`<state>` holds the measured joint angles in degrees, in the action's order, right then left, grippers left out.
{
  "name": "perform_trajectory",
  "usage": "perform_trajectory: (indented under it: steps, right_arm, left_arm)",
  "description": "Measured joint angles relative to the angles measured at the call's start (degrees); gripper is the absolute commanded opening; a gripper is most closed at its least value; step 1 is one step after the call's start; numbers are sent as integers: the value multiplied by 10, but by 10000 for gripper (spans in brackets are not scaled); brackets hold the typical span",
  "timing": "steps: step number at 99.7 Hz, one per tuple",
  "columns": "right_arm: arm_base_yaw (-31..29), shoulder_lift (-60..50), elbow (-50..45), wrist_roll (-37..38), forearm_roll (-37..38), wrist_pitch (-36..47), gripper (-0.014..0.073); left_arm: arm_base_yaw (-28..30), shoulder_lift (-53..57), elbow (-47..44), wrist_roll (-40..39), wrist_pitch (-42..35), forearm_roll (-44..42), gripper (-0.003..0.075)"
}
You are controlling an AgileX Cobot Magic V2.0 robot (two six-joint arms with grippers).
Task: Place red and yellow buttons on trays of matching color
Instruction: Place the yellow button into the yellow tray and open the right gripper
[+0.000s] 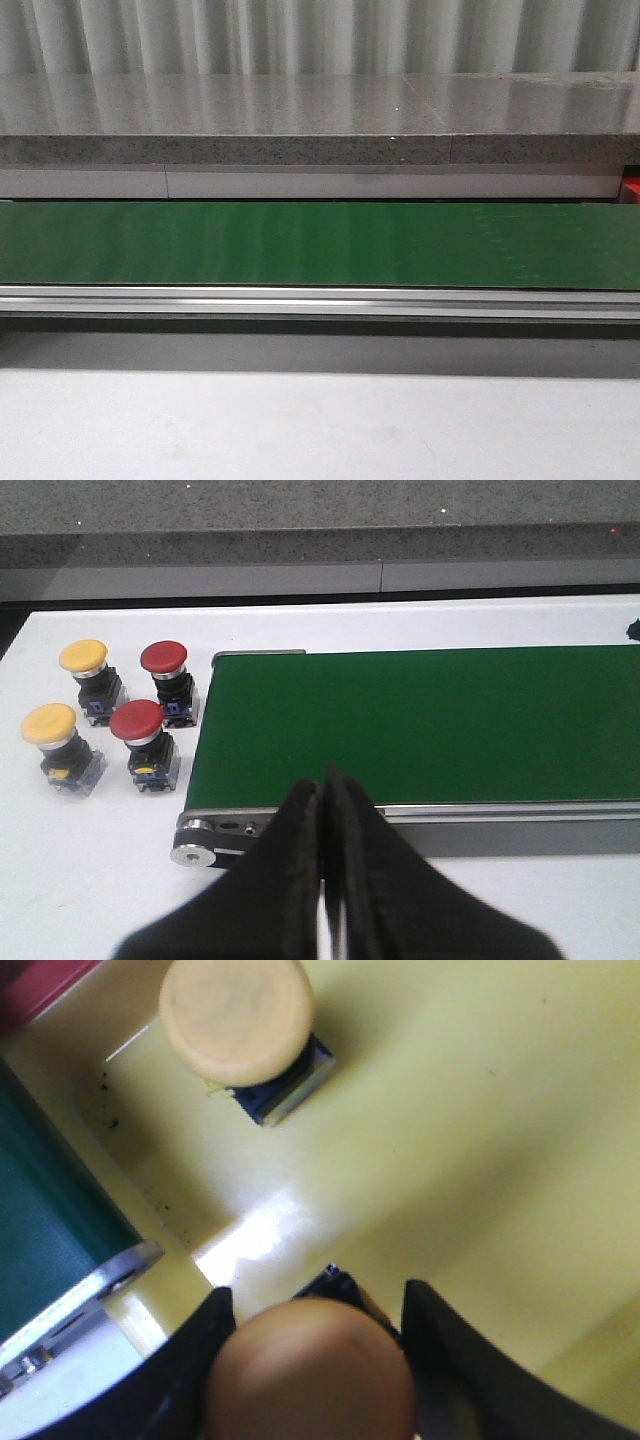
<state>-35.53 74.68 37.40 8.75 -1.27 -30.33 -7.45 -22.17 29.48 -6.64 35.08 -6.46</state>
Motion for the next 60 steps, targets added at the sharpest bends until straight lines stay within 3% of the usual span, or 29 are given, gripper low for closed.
perform_trajectory:
  steps: [37, 51, 60]
  right_arm:
    - [0, 39, 0, 1, 0, 20, 156]
    - [0, 53, 0, 2, 0, 21, 265]
    - [0, 54, 0, 2, 0, 22, 395]
  left_arm:
    - [0, 0, 0, 0, 0, 0, -19]
    - [0, 0, 0, 0, 0, 0, -19]
    - [0, 0, 0, 0, 0, 0, -19]
